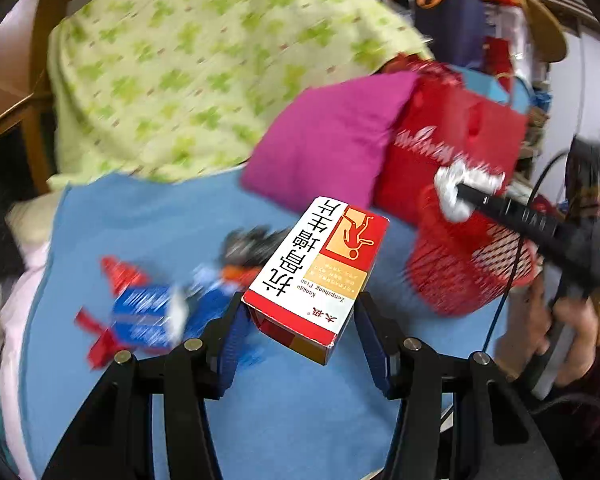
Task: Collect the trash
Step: 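Carry the white bag and white-red box over the red mesh basket, then open both tools to drop the bag and box into the basket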
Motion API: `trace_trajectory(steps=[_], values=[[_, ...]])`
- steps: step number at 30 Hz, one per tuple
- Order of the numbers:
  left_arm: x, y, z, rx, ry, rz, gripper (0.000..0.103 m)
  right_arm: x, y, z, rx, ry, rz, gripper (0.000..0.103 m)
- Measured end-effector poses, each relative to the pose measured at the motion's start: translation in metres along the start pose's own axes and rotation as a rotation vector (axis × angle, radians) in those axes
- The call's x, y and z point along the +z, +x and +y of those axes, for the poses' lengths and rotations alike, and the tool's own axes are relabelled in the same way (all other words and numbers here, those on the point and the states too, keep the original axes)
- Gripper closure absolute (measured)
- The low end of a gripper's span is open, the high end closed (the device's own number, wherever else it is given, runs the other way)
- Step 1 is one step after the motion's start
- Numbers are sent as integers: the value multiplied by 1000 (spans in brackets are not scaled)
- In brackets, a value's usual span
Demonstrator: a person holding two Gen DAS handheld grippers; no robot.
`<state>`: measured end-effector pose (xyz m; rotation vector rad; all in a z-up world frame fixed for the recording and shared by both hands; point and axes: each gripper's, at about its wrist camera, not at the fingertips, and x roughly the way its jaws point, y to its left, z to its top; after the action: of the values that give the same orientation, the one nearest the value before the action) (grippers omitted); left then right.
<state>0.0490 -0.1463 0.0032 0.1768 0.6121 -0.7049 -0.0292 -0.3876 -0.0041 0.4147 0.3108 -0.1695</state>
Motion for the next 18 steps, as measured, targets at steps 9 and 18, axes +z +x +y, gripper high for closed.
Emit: trace_trajectory(steps=[9, 18], values=[[53, 41, -96, -149, 110, 3, 47, 13, -45, -97, -97, 161, -57, 68], [67, 90, -162, -152, 192, 67, 41, 14, -56, -134, -118, 262, -23, 42]])
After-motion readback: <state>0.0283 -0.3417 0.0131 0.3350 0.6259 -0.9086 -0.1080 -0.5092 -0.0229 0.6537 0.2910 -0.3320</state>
